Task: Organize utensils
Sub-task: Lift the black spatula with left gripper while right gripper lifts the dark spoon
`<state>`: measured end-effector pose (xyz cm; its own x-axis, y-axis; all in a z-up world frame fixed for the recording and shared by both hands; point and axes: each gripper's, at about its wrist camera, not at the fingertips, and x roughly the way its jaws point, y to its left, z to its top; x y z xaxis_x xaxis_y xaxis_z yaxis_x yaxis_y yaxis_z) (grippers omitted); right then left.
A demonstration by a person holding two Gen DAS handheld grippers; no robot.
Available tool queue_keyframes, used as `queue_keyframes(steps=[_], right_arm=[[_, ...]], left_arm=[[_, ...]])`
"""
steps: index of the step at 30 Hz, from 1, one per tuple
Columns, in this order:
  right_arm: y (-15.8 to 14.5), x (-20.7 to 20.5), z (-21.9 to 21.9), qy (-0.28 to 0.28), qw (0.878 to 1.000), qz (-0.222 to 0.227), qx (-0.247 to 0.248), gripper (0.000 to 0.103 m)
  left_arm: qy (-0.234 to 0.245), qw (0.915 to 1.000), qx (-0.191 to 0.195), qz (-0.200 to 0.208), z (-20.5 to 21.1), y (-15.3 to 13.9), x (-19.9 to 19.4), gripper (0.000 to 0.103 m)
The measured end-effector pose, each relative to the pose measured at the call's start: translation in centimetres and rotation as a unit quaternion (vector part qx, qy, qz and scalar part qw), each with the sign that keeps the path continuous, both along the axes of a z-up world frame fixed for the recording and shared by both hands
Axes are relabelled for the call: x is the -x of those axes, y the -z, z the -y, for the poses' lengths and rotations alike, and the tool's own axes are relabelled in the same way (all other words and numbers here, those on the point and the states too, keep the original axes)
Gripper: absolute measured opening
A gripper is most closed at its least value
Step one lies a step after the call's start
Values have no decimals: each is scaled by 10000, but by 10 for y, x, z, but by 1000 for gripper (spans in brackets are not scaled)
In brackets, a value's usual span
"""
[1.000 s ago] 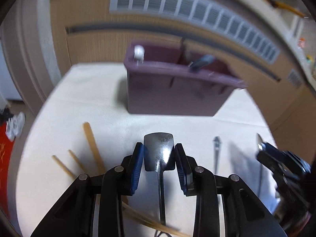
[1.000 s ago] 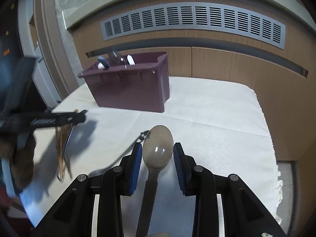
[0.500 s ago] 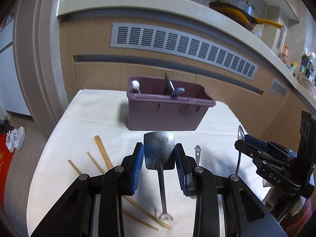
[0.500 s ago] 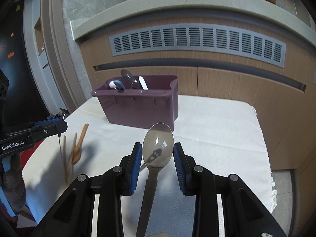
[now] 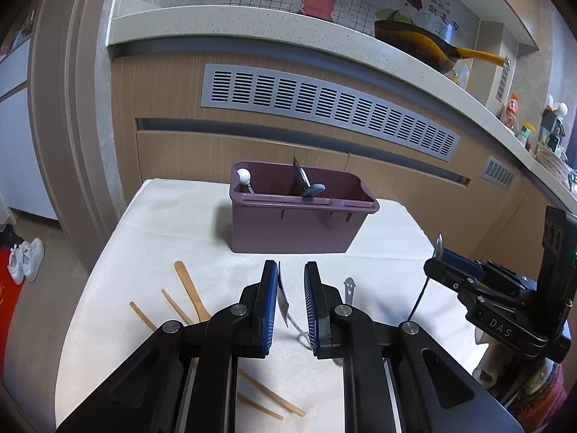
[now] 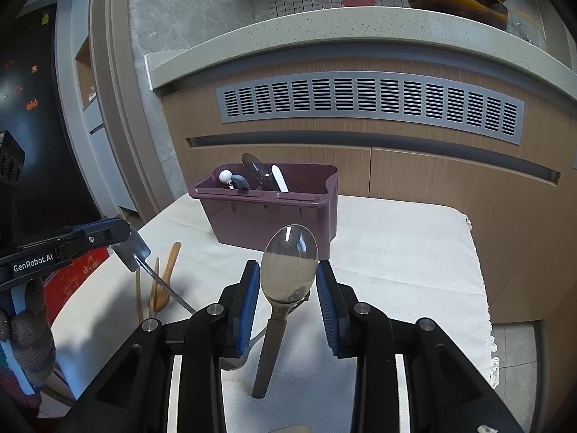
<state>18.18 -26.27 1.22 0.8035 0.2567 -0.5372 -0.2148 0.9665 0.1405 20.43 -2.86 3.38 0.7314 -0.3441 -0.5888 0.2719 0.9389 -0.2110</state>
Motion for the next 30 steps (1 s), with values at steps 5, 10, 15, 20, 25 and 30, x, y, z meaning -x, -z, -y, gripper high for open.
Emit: queue_keyframes(steps=[5,10,15,20,25,30], right_arm=[[1,0,0,-12,10000,-24,-11,30],[1,0,0,-7,10000,-9,5,30],[1,0,0,1,10000,7,20,30],[1,0,1,-2,10000,17,38,30],[1,1,1,-16,10000,15,52,30],[1,0,1,-29,10000,11,58,30]], left_arm=[[12,10000,-25,-40,1,3,0,15],[62,10000,-26,33,2,-1,3,9],[109,9997,-119,194,5,-9,8,6],[109,9996,-166,195,8,-7,9,5],[176,9995,-113,252,8,-6,8,5],[362,9988,-77,329,11,-7,9,7]])
